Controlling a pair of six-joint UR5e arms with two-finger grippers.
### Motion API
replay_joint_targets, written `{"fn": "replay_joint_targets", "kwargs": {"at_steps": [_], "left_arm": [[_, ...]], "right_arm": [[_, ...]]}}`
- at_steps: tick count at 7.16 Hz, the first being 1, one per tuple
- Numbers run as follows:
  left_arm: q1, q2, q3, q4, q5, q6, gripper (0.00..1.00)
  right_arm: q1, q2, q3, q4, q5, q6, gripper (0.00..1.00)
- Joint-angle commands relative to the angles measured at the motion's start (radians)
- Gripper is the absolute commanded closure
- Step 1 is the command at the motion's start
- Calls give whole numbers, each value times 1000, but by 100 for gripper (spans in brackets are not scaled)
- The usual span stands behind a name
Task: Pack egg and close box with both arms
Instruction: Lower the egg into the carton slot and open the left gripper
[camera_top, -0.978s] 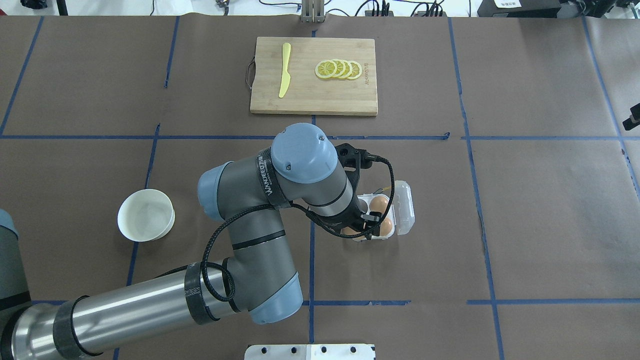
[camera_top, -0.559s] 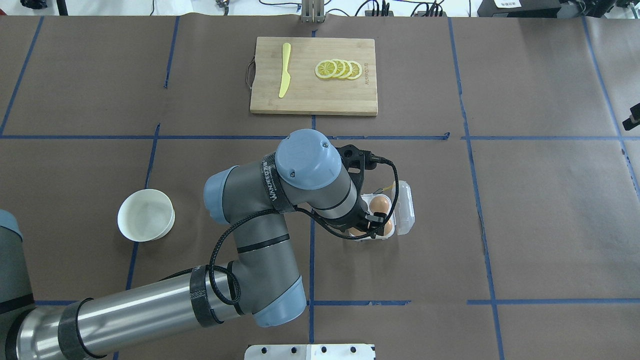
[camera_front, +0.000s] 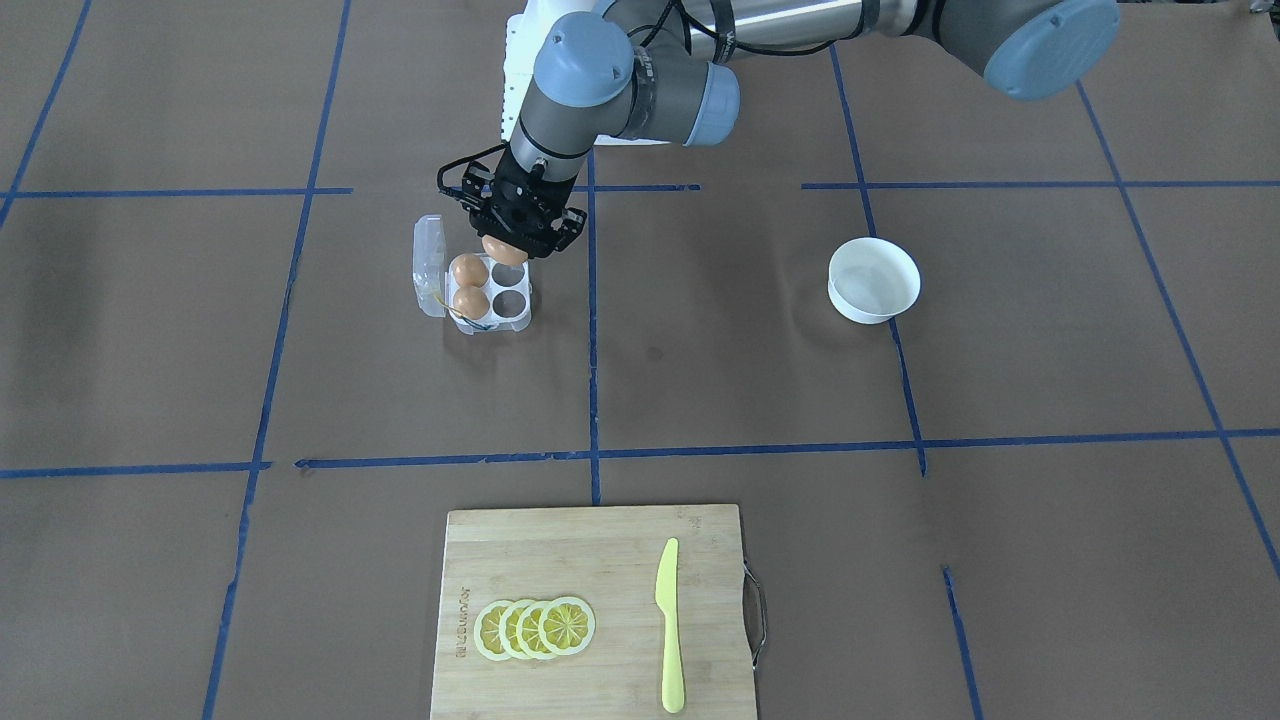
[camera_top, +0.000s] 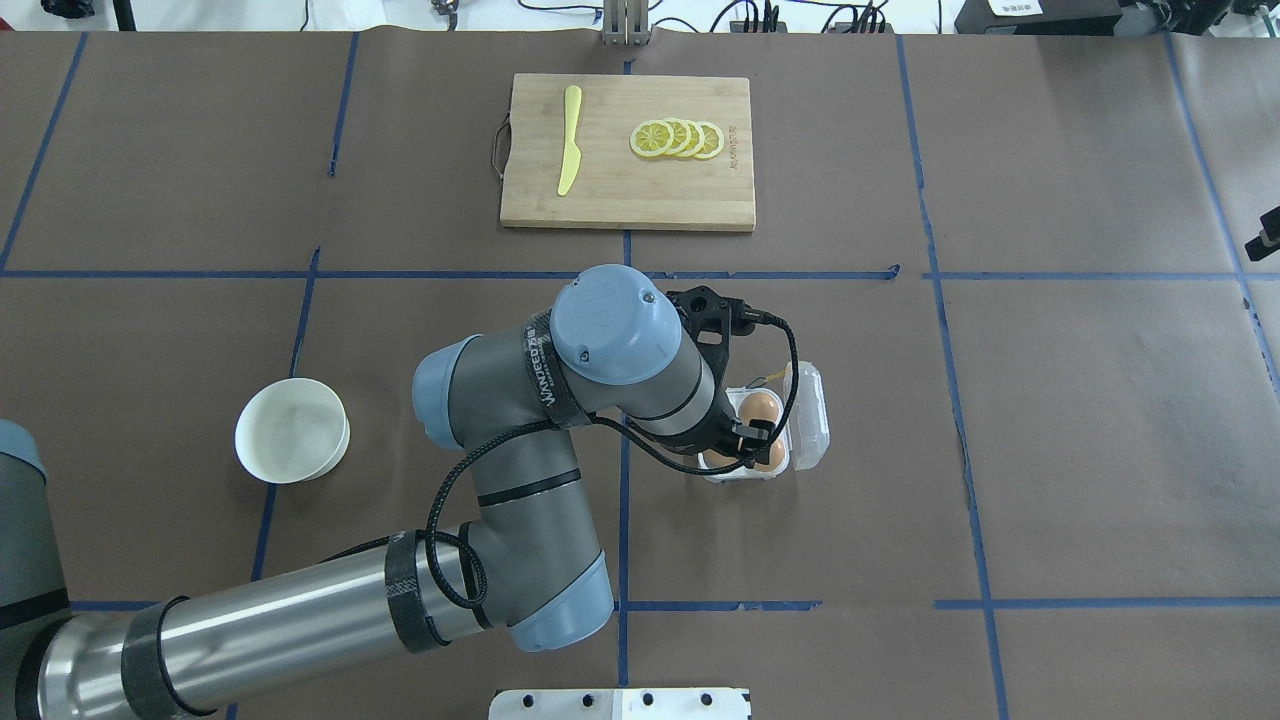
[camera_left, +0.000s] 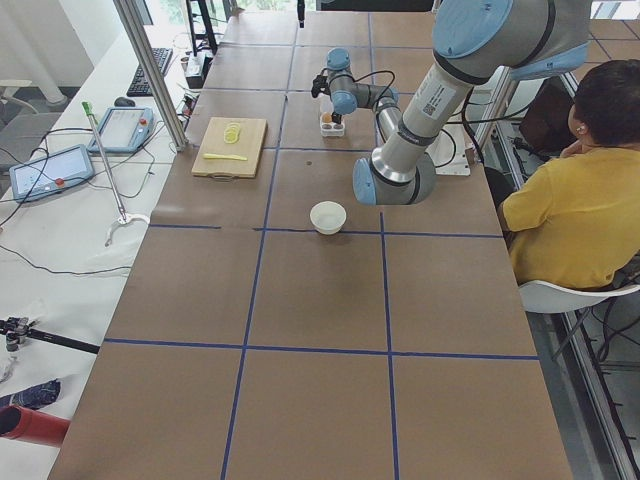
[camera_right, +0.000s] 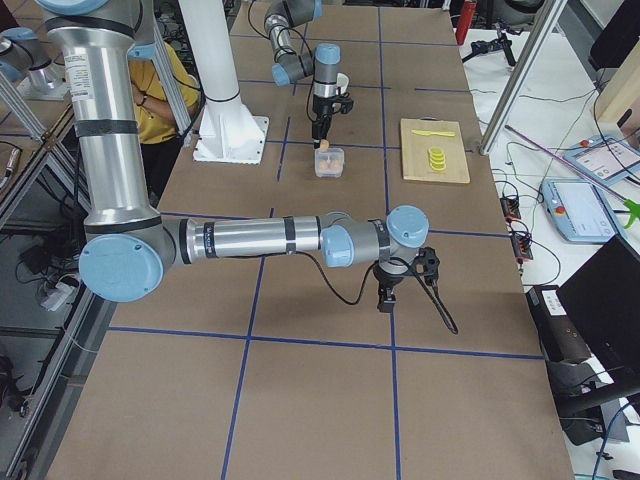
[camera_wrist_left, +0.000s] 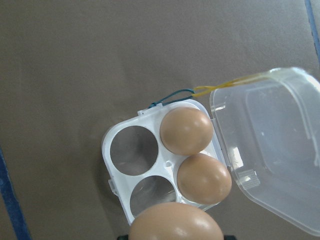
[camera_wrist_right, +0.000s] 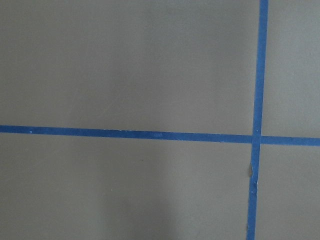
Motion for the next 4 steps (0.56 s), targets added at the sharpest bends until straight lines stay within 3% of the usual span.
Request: {"fn": "replay_joint_targets", "kwargs": {"at_steps": [1,2,3,4], "left_arm": [[0,2,17,-33,0,0,50],[0,2,17,-33,0,0,28],[0,2,17,-33,2,0,16],[0,0,16,-33,17,0,16]], "right_arm": [[0,0,-1,-2,5,3,0],[0,0,-3,-2,23,5,0],[0,0,-10,-2,36,5,0],[0,-2,-9,-2,36,8,0]]}}
